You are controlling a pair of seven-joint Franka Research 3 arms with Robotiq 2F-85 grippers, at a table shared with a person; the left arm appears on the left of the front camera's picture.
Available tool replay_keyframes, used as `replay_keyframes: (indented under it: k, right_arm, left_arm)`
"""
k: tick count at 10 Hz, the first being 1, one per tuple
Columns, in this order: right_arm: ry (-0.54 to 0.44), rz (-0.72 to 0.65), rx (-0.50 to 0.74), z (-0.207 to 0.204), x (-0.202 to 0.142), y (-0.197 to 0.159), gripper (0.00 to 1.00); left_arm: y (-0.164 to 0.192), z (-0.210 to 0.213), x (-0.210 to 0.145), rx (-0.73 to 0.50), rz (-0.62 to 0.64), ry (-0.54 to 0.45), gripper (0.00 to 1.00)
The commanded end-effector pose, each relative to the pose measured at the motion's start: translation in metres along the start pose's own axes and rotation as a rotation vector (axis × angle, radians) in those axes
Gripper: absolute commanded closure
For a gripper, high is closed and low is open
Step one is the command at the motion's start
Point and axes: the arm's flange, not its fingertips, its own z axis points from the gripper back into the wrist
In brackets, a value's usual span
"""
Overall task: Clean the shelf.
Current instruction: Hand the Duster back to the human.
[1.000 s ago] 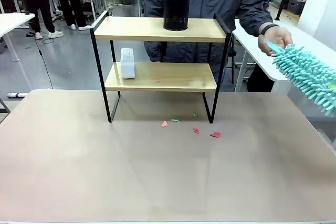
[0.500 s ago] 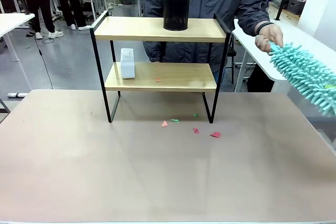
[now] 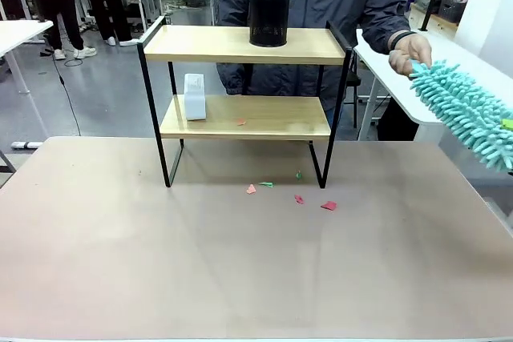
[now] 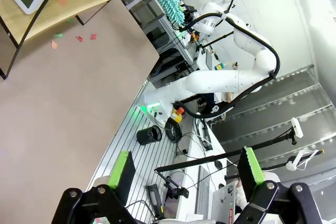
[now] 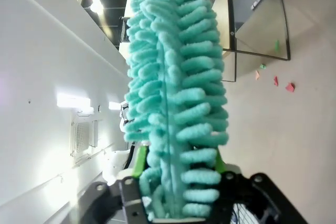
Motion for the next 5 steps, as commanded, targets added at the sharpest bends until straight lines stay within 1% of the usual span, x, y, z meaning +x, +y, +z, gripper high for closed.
replay_keyframes:
  k: [1, 3, 4, 5]
  right_arm:
    - [0.011, 0.050, 0.016, -0.013, -0.027, 0.018, 0.00]
    - [0.066, 0.111, 0.060, -0.016, -0.042, 0.050, 0.00]
    - [0.091, 0.118, 0.043, -0.019, -0.051, 0.071, 0.00]
    - [0.138, 0.107, 0.040, -0.025, -0.063, 0.093, 0.00]
  left_arm:
    - [-0.002, 0.000, -0.001, 0.003, -0.017, 0.016, 0.00]
    - [-0.002, 0.000, -0.001, 0.003, -0.017, 0.016, 0.00]
    - [-0.002, 0.000, -0.001, 0.003, -0.017, 0.016, 0.00]
    - [-0.002, 0.000, -0.001, 0.003, -0.017, 0.016, 0.00]
